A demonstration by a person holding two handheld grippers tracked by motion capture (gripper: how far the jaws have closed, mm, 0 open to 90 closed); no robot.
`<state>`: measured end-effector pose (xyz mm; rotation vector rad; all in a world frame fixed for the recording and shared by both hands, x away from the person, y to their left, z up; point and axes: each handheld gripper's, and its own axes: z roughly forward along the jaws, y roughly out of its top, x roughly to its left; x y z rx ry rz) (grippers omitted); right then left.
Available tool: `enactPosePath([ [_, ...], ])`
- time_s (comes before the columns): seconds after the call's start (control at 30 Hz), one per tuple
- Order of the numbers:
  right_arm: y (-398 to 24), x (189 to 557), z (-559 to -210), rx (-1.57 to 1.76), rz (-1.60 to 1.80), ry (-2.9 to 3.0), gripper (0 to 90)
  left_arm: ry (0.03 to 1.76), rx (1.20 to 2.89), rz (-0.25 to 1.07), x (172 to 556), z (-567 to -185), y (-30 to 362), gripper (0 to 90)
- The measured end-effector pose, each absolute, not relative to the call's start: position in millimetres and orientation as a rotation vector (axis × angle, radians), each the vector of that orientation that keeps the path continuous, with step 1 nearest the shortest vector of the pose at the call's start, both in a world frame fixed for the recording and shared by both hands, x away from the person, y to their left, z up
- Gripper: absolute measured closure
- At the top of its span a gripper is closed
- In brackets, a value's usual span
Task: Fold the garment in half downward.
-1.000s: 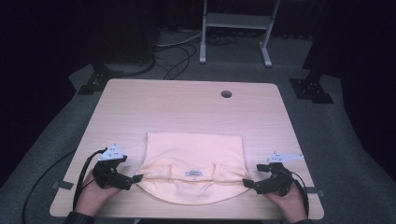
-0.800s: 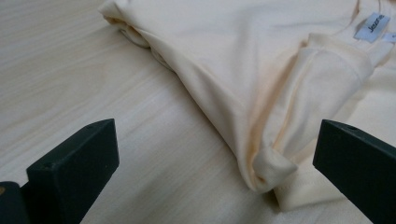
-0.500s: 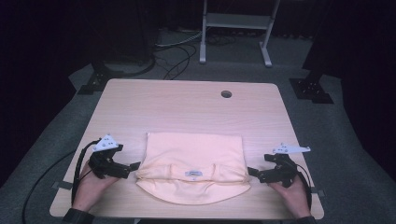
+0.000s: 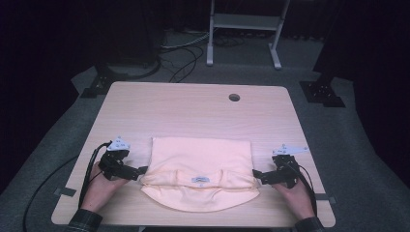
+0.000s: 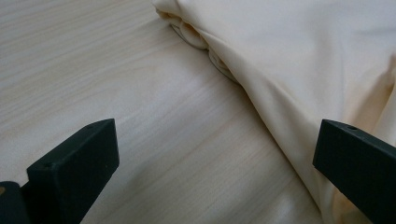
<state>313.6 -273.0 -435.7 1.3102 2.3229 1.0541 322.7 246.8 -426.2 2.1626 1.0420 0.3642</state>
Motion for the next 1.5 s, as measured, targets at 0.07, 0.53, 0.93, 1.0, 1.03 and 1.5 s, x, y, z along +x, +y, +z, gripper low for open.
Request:
enactPosePath([
  [0.07,-271.7,312.9,-436.7,1.295,1.043,2.326,0.0,1.033,2.169,0.369,320.7,-427.4,246.0,0.0],
  [0.53,-272.6,298.5,-438.6,1.295,1.062,2.332,0.0,0.979,2.228,0.349,302.4,-431.2,240.0,0.0],
  [0.93,-276.9,274.7,-437.5,1.267,1.068,2.339,0.0,0.951,2.234,0.373,286.1,-428.1,237.2,0.0],
  [1.0,-276.6,271.6,-438.7,1.253,1.061,2.347,0.0,0.946,2.236,0.371,282.9,-428.2,237.0,0.0],
  [1.03,-276.3,270.1,-439.1,1.252,1.054,2.354,0.0,0.943,2.239,0.371,281.3,-428.6,236.8,0.0],
  [1.5,-276.4,261.8,-435.3,1.198,1.104,2.34,0.0,0.894,2.224,0.375,275.3,-425.0,240.8,0.0],
])
